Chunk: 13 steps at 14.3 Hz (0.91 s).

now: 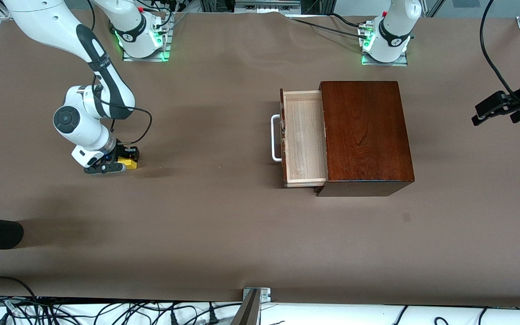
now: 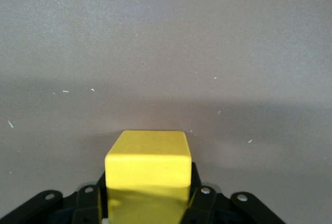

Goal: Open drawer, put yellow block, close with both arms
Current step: 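Lower the right gripper and grasp the yellow cube while the left withdraws, then carry the yellow cube with the right gripper over the open drawer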

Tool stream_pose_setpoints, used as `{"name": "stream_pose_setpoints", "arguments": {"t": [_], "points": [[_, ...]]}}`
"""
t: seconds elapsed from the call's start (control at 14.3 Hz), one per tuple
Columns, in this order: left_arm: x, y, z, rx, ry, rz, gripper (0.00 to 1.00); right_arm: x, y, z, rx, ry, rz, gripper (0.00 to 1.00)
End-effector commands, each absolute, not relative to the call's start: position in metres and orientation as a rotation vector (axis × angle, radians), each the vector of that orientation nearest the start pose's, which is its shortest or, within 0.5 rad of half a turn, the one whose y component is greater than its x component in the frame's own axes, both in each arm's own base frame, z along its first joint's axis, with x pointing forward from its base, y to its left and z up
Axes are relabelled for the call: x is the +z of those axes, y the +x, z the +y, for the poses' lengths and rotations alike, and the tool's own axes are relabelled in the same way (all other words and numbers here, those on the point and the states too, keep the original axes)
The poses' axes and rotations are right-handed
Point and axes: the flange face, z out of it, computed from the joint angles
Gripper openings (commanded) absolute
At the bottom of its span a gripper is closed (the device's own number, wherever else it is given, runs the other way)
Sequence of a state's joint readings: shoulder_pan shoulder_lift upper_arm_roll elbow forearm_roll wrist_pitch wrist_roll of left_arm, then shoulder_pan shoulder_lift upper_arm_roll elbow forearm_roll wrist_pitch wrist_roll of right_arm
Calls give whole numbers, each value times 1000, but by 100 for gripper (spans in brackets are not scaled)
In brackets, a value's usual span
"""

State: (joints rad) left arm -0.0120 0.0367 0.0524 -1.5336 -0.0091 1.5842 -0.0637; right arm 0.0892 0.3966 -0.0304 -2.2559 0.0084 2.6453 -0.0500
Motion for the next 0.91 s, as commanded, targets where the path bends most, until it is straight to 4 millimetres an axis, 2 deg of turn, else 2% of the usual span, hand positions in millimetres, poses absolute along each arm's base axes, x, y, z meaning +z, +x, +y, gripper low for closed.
{"name": "stream_pose_setpoints", "arguments": {"t": [0.0, 0.14, 0.35, 0.63, 0.84], "points": [[634, 579, 27, -29, -3189, -207, 100, 200, 537, 29, 7, -3133, -154, 0], [632, 578, 27, -2, -3188, -209, 100, 228, 544, 45, 22, -3122, -198, 0], [644, 576, 28, -34, -3189, -205, 100, 274, 565, 73, 54, -3102, -267, 0], [643, 577, 27, -32, -3194, -207, 100, 351, 598, 128, 129, -3069, -401, 0], [642, 577, 28, -29, -3194, -207, 100, 397, 603, 179, 114, -3055, -544, 0]]}}
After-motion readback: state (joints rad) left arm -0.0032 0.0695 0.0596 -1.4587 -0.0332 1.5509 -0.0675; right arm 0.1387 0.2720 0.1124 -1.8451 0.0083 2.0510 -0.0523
